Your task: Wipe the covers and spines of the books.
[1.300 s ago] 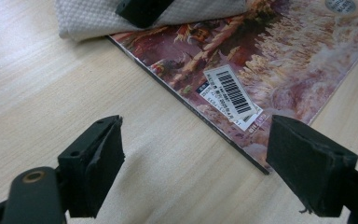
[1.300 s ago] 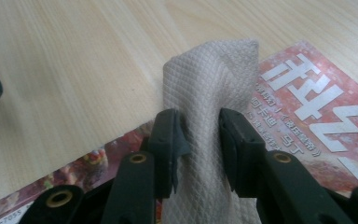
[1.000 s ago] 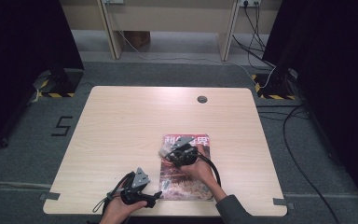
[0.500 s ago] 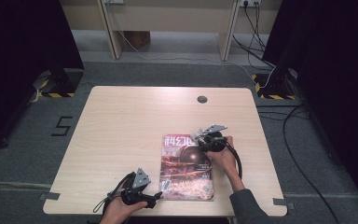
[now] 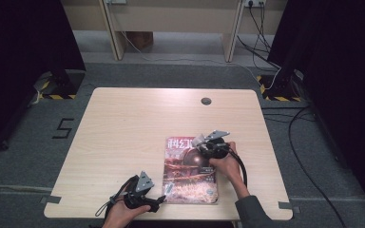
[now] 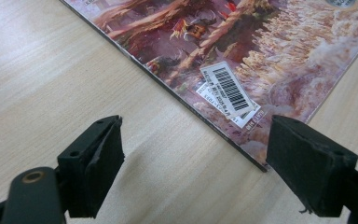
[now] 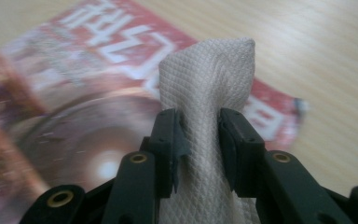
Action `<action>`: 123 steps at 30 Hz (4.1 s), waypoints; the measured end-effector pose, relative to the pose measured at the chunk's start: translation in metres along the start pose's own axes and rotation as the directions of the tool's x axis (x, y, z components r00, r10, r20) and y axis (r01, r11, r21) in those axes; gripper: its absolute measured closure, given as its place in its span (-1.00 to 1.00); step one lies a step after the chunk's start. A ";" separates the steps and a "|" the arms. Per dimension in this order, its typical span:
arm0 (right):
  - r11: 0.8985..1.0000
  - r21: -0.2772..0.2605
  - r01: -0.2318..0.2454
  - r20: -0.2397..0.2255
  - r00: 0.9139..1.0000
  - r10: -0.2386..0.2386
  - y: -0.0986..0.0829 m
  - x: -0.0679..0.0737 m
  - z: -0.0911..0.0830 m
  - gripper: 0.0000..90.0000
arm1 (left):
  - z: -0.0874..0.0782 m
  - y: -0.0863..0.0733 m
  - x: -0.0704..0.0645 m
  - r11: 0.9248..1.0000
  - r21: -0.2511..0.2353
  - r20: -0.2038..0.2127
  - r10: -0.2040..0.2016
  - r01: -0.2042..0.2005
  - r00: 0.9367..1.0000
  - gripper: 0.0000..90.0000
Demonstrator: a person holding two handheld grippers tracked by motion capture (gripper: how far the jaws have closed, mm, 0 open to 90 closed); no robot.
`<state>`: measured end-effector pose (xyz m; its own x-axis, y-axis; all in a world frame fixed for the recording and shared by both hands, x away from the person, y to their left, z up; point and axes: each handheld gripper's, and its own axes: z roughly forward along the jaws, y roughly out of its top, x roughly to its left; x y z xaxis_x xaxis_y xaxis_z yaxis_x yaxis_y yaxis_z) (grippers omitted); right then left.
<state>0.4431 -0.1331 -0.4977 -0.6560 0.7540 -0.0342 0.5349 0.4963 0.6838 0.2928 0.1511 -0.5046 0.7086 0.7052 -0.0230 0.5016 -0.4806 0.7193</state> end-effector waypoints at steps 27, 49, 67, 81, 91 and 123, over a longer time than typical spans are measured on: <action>0.999 -0.018 -0.052 0.090 0.995 0.053 -0.009 -0.024 -0.005 0.54 | 0.004 0.004 0.000 1.000 0.008 0.010 0.001 -0.001 1.000 -0.60; 0.994 -0.025 0.111 -0.156 0.981 -0.114 -0.014 0.061 -0.013 0.51 | 0.000 0.002 0.003 1.000 -0.005 -0.007 -0.008 0.007 1.000 -0.59; 0.999 -0.013 -0.047 -0.035 0.998 0.047 -0.032 0.001 -0.030 0.55 | -0.004 -0.002 0.002 1.000 -0.009 -0.012 -0.010 0.010 1.000 -0.60; 0.997 -0.008 0.078 -0.106 0.991 -0.078 -0.020 0.053 -0.021 0.50 | -0.003 -0.002 0.002 1.000 -0.004 -0.008 -0.011 0.011 1.000 -0.60; 0.987 -0.022 0.160 -0.214 0.964 -0.161 -0.014 0.097 -0.016 0.48 | -0.004 -0.001 0.004 1.000 -0.008 -0.013 -0.018 0.017 1.000 -0.60; 0.979 -0.042 0.199 -0.237 0.950 -0.203 -0.008 0.121 -0.009 0.46 | -0.005 -0.001 0.003 1.000 -0.003 -0.003 -0.016 0.016 1.000 -0.60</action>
<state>0.3549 -0.0494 -0.5008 -0.8581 0.5134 0.0014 0.3708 0.6179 0.6933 0.2919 0.1570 -0.5022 0.6993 0.7141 -0.0325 0.5114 -0.4681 0.7207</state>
